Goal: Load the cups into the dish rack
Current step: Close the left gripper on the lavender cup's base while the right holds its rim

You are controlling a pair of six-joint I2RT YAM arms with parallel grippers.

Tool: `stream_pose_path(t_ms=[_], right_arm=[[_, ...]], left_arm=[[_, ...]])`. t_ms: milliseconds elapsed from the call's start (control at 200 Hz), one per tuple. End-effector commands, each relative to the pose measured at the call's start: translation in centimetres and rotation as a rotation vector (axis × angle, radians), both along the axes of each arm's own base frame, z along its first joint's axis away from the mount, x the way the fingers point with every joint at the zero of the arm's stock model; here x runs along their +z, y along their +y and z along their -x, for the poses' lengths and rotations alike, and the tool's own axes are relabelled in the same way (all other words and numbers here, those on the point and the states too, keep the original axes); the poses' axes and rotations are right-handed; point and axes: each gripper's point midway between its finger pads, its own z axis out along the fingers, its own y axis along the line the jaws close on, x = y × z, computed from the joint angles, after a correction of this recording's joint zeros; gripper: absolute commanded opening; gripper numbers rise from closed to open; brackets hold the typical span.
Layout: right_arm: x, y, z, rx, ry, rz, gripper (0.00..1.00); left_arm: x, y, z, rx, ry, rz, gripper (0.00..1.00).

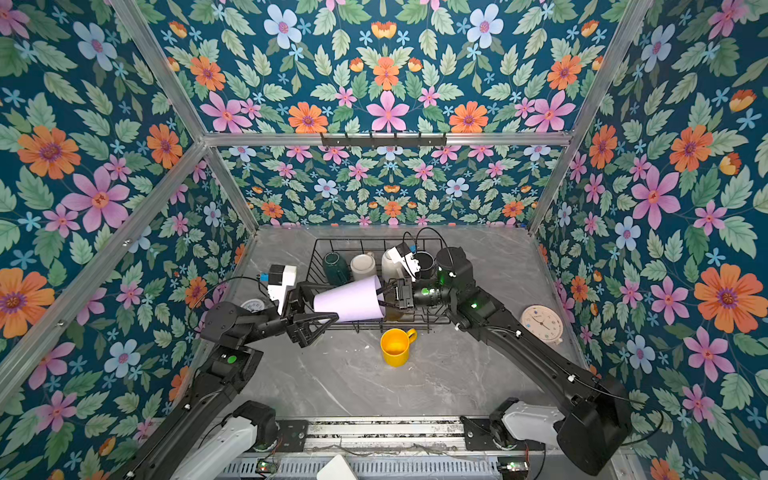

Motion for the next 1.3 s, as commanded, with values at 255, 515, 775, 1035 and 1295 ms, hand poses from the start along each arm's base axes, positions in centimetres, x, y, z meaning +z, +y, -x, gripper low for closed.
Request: stream_pose_path(t_ms=[255,515,775,1035,1295], right_arm=[[1.6,1.4,0.4,0.068,-0.041,-0.063,0.00],[1.1,2.1,0.3,0.085,-0.029,-0.060,0.00],[0.8,2.5,0.3,0.097,-0.020,-0.058,0.00],[0.6,2.6,0.2,0.095,-0.016,-0.058,0.00],[0.3,2.7,0.1,0.092,-0.005,-0.049,0.00]], left_arm=[[1.1,0.1,0.8,-0.025,-0.050,0.031,1.00],[1.4,0.0,0.8,-0.042,-0.053,0.047,1.00],[1.5,0.0,0.9,-0.054,-0.056,0.056,0.97],[1.4,-0.1,1.0,-0.069,-0.050,0.055,0.89],[1.7,-0.1,1.3,-0.081,-0.053,0.061,0.66]])
